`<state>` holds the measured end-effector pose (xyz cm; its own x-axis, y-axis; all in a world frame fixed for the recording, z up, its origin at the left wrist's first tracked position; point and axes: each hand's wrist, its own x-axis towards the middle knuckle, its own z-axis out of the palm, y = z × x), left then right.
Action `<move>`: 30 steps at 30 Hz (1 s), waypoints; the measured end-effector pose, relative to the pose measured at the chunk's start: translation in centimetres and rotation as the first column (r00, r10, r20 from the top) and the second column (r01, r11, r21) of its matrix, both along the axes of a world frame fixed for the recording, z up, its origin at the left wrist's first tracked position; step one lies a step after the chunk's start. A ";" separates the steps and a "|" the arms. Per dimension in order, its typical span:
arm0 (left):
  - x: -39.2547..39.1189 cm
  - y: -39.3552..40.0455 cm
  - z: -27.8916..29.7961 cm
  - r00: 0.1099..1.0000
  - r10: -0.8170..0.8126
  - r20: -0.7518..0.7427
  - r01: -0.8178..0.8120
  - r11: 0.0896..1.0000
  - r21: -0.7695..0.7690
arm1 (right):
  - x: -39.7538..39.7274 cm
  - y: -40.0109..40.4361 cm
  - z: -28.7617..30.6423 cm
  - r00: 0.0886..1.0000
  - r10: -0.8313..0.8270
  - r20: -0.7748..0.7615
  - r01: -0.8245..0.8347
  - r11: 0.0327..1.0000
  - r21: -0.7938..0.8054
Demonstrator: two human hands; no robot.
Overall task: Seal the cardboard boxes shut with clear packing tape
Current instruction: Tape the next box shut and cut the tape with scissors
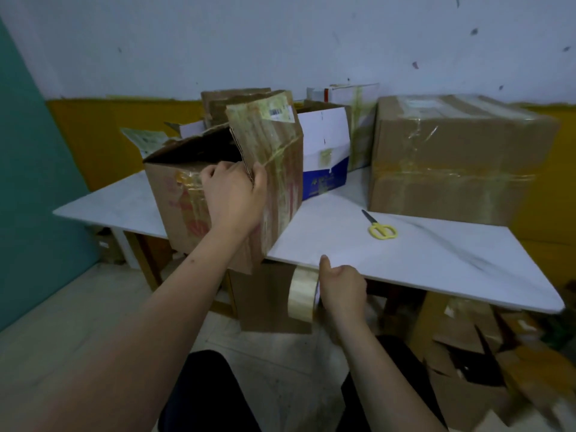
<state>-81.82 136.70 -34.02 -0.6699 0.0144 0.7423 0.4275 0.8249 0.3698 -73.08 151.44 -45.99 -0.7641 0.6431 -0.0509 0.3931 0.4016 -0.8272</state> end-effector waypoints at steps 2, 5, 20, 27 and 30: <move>0.1 0.4 -0.1 1.000 0.001 -0.005 -0.001 1.000 -0.016 | -0.5 -1.1 -1.9 0.997 0.033 -0.064 -0.044 0.981 -0.191; -0.1 0.4 -0.4 1.000 -0.009 0.003 0.009 0.999 -0.036 | -0.8 -2.3 -2.6 0.962 -0.123 -0.243 -0.020 0.858 -0.513; 0.4 -1.0 0.5 0.984 -0.055 0.169 0.087 0.978 -0.190 | -0.9 -3.5 -1.1 0.980 0.002 -0.201 -0.132 0.762 -0.635; 1.6 -2.7 2.6 0.917 -0.198 0.346 0.302 0.912 -0.278 | 3.6 -1.1 6.0 0.902 0.092 -0.423 -0.304 0.829 -0.469; 1.6 -2.6 3.2 0.906 -0.237 0.351 0.372 0.842 -0.391 | 6.7 1.2 10.0 0.851 0.162 -0.499 -0.384 0.840 -0.383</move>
